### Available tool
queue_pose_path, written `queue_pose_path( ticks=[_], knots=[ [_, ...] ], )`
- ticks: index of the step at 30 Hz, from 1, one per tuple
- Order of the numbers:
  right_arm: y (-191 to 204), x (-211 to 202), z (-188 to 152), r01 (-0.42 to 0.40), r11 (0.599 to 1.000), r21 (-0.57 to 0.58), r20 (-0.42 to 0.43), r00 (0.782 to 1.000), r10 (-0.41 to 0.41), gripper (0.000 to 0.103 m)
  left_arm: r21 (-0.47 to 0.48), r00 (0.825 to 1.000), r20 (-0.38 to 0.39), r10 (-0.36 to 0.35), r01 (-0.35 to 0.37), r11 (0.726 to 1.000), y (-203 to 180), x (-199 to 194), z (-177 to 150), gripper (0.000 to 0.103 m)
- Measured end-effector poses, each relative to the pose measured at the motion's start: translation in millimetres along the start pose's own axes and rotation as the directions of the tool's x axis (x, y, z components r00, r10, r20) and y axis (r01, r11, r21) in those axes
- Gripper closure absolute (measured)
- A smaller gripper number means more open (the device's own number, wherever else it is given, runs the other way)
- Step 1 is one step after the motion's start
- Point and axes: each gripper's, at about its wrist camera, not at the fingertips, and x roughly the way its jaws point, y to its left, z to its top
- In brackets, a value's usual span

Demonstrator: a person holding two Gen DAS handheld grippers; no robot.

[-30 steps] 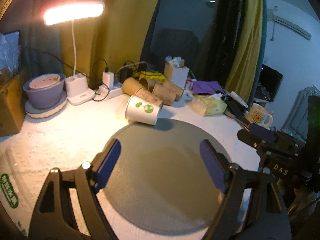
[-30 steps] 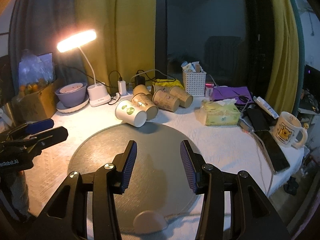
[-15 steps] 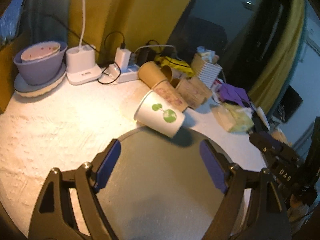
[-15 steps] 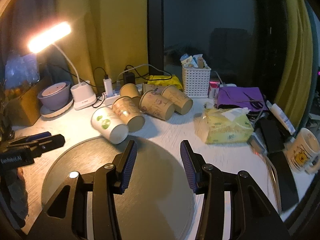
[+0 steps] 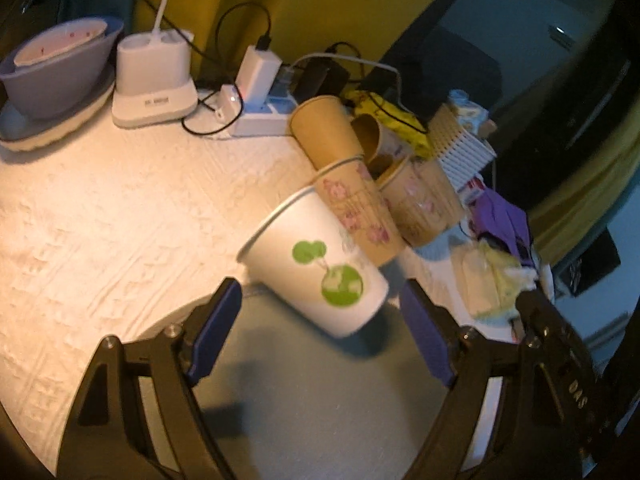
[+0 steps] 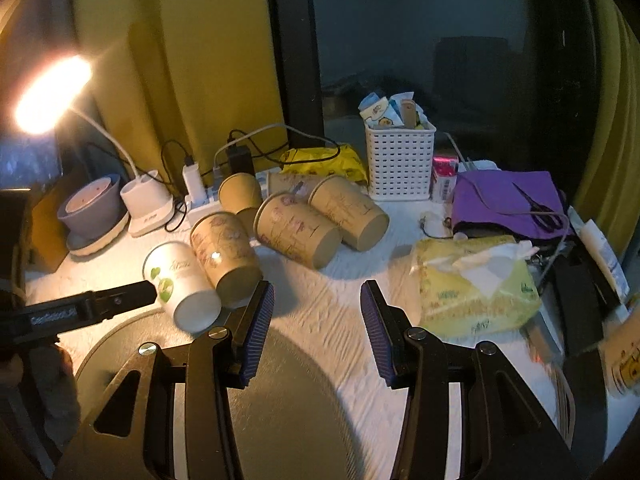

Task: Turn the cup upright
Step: 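Move the left tool toward the tipped white cup and close on its base, then lift the white cup with the left tool while the right tool grasps its rim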

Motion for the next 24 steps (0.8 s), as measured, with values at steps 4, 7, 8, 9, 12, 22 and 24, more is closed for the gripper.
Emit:
queue_pose_path(
  ticks=[4,7,8,9,12,22,24],
  knots=[
    [-10.1,12.0,4.5,-0.007,1.0,0.011,-0.01,1.0,0.007,0.055,-0.042,0.999,-0.036,0.007,-0.009,0.999,-0.6,20.2,7.4,0.021],
    [-15.0,17.7,4.1,-0.014,1.0,0.017,-0.013,1.0,0.014,0.055,-0.06,0.998,-0.058,0.016,-0.019,0.998,-0.2,32.5,8.5,0.021],
    [-15.8,19.3,3.8,-0.016,1.0,0.019,-0.014,1.0,0.016,0.055,-0.065,0.998,-0.063,0.007,-0.011,0.998,0.7,35.3,8.9,0.021],
    [-16.0,20.8,3.7,-0.019,1.0,0.019,-0.017,1.0,0.019,0.055,-0.067,0.998,-0.068,0.006,-0.011,0.998,1.5,37.6,8.8,0.021],
    [-15.6,23.8,3.1,-0.022,1.0,0.02,-0.021,1.0,0.022,0.055,-0.056,0.997,-0.078,-0.025,0.021,0.998,3.4,44.1,9.8,0.021],
    [-2.9,22.5,-4.7,-0.024,1.0,0.018,-0.04,0.999,0.024,0.055,0.003,0.991,-0.095,-0.098,0.099,0.995,7.5,37.1,6.9,0.038],
    [1.8,19.2,-6.5,-0.023,1.0,0.017,-0.041,0.999,0.024,0.055,0.012,0.99,-0.096,-0.101,0.103,0.995,9.6,31.6,4.4,0.038]
  ],
)
